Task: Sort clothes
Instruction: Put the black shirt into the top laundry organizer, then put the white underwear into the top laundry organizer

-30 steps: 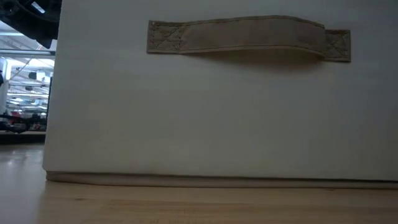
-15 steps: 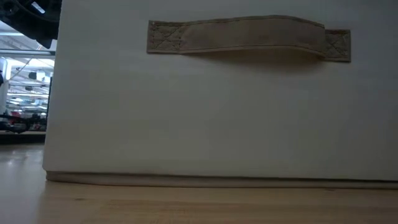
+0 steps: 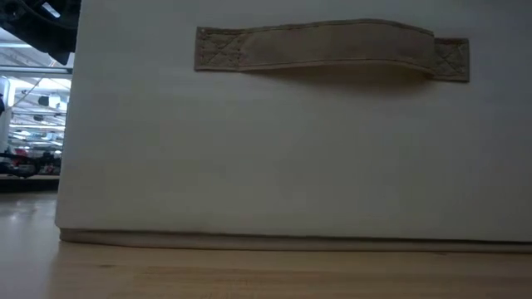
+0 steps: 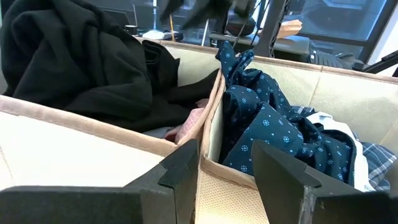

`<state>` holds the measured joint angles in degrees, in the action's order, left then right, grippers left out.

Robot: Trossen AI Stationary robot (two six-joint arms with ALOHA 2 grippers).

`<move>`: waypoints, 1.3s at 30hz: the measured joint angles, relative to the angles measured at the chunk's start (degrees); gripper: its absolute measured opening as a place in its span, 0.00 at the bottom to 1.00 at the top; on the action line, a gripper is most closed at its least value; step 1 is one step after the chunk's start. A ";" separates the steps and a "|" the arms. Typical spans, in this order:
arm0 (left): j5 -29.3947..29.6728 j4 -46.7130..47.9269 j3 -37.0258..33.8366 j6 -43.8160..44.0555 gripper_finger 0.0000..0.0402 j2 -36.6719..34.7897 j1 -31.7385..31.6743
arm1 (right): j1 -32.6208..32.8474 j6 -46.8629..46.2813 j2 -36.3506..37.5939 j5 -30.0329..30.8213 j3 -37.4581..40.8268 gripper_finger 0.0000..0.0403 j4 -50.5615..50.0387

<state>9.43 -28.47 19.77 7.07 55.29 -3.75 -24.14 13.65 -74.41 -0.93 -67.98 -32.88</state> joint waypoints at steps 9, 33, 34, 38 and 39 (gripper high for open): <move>0.00 0.03 0.00 0.02 0.35 0.00 0.00 | 10.82 -15.61 5.52 4.17 -18.86 0.67 -30.78; 0.00 -0.51 -0.04 0.03 0.35 0.07 0.00 | 61.62 -64.48 23.07 19.48 28.00 0.68 -14.99; 0.00 -0.51 -0.04 0.02 0.35 0.07 0.00 | 62.28 -64.59 22.23 19.54 29.29 0.68 -12.46; 0.00 -0.55 -0.04 0.02 0.35 0.07 -0.03 | 64.45 -64.72 18.25 21.28 32.88 0.68 -2.90; 0.00 -0.55 -0.04 0.02 0.35 0.07 -0.04 | 64.66 -64.44 16.83 22.02 33.47 0.68 -1.25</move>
<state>9.43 -29.02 19.73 7.09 55.35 -3.79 40.52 -50.79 -57.58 21.09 -34.51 -34.13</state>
